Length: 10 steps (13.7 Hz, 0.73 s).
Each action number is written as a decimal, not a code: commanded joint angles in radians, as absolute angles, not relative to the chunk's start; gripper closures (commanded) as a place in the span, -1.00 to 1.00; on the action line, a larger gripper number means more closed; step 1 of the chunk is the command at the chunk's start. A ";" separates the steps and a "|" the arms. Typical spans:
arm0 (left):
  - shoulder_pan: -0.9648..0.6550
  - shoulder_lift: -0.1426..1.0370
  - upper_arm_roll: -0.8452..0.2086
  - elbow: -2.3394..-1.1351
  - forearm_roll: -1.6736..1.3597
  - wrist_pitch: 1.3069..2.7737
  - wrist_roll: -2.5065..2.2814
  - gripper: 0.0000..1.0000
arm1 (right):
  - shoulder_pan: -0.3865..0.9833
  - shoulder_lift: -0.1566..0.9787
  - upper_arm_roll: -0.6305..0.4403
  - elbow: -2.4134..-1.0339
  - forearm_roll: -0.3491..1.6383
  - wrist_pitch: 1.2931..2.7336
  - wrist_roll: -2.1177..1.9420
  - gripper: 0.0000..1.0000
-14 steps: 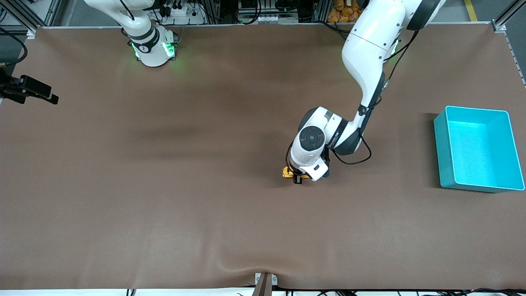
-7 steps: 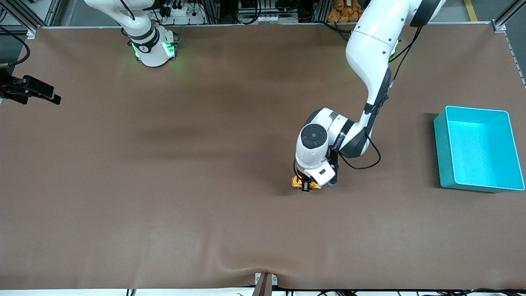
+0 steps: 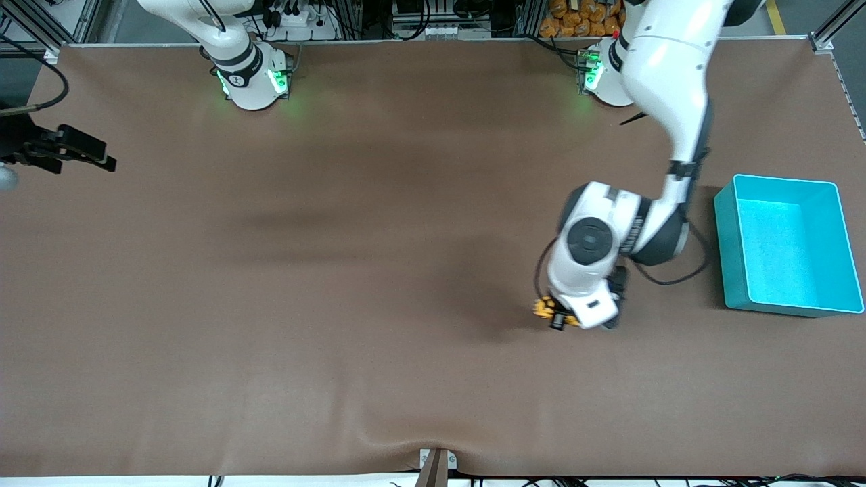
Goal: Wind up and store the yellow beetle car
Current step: 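Lift the car with the left gripper and carry it over the teal bin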
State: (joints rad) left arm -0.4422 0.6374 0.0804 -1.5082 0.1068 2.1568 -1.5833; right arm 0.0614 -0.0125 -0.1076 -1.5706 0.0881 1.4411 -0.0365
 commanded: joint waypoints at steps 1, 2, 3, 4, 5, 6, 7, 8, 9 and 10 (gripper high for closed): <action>-0.373 0.549 0.071 -1.566 0.129 2.073 -1.381 0.98 | 0.097 -0.008 -0.120 -1.578 0.098 1.445 -0.025 -1.00; -0.345 0.531 0.069 -1.568 0.129 2.042 -1.300 0.98 | 0.107 -0.003 -0.120 -1.578 0.098 1.445 -0.025 -1.00; -0.318 0.516 0.069 -1.569 0.130 2.008 -1.228 0.98 | 0.116 0.001 -0.120 -1.580 0.098 1.445 -0.025 -1.00; -0.290 0.503 0.069 -1.571 0.130 1.981 -1.156 0.98 | 0.120 0.002 -0.120 -1.580 0.098 1.445 -0.023 -1.00; -0.260 0.491 0.069 -1.572 0.130 1.961 -1.090 0.98 | 0.118 -0.002 -0.120 -1.578 0.098 1.445 -0.023 -1.00; -0.229 0.479 0.069 -1.575 0.130 1.950 -1.033 0.98 | 0.115 -0.003 -0.120 -1.578 0.098 1.445 -0.025 -1.00; -0.200 0.465 0.069 -1.586 0.130 1.944 -0.973 0.99 | 0.109 -0.008 -0.121 -1.578 0.097 1.445 -0.026 -1.00; -0.171 0.451 0.068 -1.598 0.132 1.942 -0.919 1.00 | 0.106 -0.012 -0.123 -1.578 0.092 1.445 -0.026 -1.00; -0.134 0.436 0.067 -1.606 0.132 1.942 -0.857 1.00 | 0.103 -0.018 -0.127 -1.577 0.086 1.443 -0.029 -1.00; -0.092 0.422 0.063 -1.618 0.132 1.942 -0.780 1.00 | 0.080 -0.031 -0.129 -1.577 0.084 1.442 -0.058 -1.00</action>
